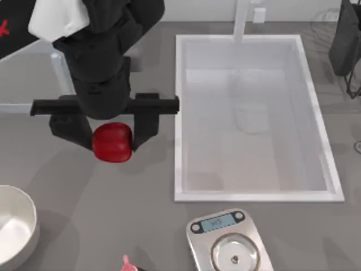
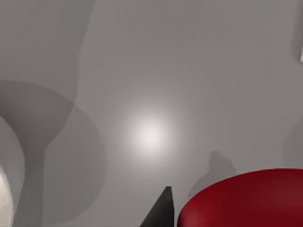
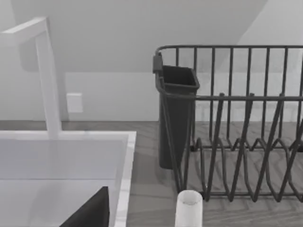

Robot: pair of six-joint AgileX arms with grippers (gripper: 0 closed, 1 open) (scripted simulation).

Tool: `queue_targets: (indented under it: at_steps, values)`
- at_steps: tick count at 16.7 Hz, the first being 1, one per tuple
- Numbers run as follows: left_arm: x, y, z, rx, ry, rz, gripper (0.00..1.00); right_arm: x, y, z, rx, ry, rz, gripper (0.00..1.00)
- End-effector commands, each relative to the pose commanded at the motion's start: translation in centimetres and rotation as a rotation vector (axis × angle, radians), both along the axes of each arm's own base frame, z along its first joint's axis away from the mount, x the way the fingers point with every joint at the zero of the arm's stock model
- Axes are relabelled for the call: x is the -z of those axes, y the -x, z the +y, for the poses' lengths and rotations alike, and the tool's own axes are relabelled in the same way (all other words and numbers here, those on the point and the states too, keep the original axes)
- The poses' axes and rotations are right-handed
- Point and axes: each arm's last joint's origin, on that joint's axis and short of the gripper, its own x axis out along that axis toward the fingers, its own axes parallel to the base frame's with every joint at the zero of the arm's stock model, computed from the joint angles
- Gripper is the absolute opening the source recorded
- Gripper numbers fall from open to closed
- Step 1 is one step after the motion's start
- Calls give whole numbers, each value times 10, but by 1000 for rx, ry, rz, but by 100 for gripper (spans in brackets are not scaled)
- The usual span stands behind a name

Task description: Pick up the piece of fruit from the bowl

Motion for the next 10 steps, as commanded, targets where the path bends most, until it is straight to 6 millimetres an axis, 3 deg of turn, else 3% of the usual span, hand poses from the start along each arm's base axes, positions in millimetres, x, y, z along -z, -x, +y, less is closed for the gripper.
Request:
queue_targets:
  at_steps: [6,10]
  values:
    - [2,0,-2,-1,2,-2,0,0,0,0,0,0,0,100]
    - [34,-3,-4,-1,-3,5,0,0,0,0,0,0,0,100]
